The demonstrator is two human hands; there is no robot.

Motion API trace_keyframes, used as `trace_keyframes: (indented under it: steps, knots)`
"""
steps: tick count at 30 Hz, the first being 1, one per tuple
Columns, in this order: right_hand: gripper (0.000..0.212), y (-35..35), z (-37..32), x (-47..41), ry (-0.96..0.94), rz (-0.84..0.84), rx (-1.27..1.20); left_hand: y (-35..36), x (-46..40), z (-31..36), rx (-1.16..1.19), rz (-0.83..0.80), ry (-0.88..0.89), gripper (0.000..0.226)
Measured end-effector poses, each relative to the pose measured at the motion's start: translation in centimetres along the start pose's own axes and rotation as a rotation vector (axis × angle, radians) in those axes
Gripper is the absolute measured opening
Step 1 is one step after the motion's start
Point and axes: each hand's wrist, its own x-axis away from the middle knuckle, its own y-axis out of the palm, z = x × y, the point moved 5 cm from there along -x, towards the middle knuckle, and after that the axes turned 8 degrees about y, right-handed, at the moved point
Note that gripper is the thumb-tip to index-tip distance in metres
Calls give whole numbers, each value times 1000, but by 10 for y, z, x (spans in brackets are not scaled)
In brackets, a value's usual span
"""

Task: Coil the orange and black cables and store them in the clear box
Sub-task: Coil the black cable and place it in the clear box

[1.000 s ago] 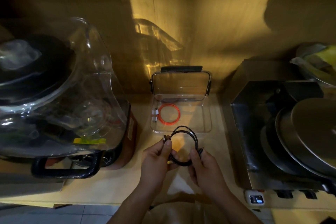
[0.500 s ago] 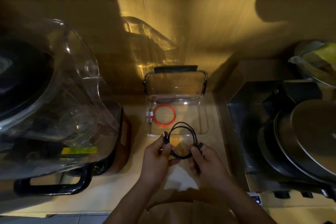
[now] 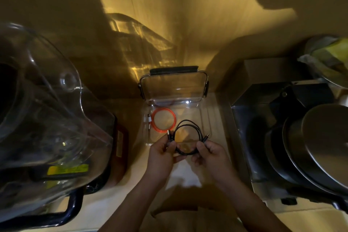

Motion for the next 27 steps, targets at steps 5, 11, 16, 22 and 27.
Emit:
trace_keyframes:
  steps: [5,11,16,22,27]
  knots:
    - [25,1,1,-24,37,104,-127,2,-24,-12,101,126,-104,23]
    - [23,0,3,-56,79,188,-217,6,-51,-14,152,240,-126,25]
    - [21,-1,-7,-73,29,300,-83,7,-73,-28,45,233,-126,22]
    - [15,-8,-2,-98,71,445,-18,6,-102,-60,11,291,-185,14]
    - [12,-11,-6,-112,23,586,79,12,-119,-63,-120,301,-147,22]
